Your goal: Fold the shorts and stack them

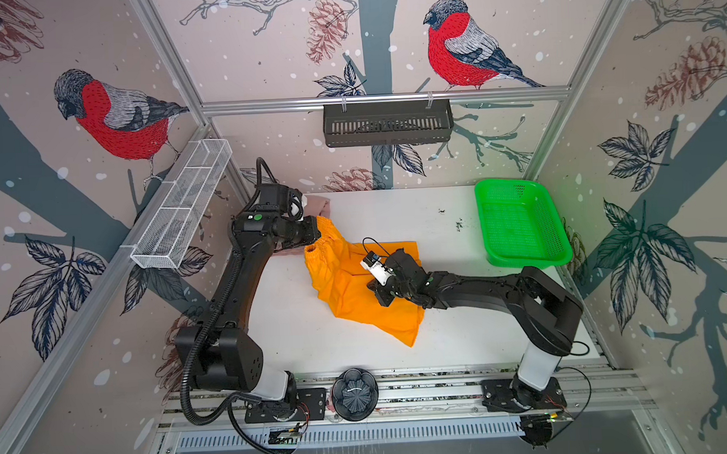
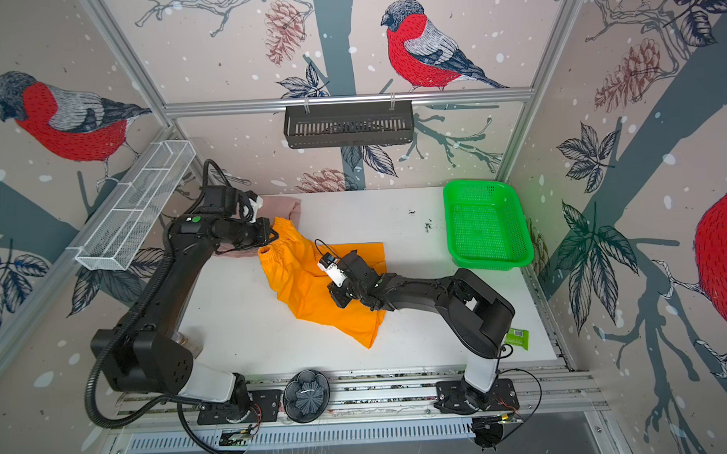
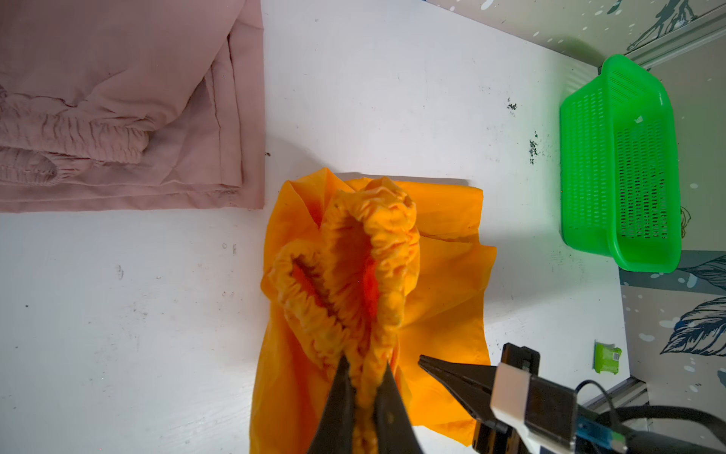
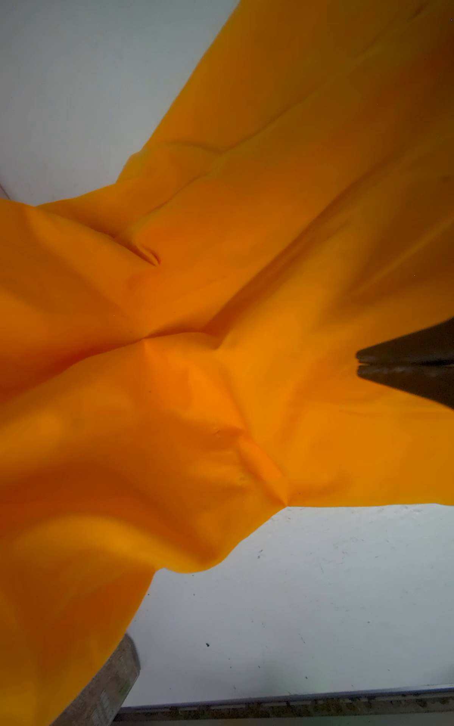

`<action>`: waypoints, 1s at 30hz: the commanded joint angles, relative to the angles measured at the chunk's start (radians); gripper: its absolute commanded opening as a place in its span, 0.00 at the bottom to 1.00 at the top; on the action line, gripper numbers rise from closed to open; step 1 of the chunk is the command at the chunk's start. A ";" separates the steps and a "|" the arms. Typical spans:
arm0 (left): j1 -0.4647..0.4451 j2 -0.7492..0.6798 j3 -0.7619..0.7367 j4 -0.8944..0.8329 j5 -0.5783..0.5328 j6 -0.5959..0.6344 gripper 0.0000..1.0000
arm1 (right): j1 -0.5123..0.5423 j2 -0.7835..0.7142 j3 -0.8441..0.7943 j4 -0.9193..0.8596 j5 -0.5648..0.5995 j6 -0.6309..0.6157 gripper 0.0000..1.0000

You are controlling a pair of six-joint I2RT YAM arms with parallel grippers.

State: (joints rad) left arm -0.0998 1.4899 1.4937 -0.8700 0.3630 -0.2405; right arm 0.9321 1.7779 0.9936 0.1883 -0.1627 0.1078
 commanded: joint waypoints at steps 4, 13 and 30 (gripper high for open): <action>-0.073 -0.005 0.006 0.045 -0.072 -0.082 0.00 | -0.012 0.049 0.054 0.067 -0.003 0.018 0.04; -0.162 0.007 0.008 0.071 -0.101 -0.129 0.00 | 0.028 0.234 0.203 0.070 -0.105 0.005 0.02; -0.174 0.005 0.038 0.048 -0.123 -0.130 0.00 | 0.027 0.147 0.108 0.179 -0.073 0.076 0.26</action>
State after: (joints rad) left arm -0.2710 1.4998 1.5219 -0.8265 0.2413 -0.3660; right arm 0.9611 2.0129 1.1320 0.3042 -0.2646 0.1574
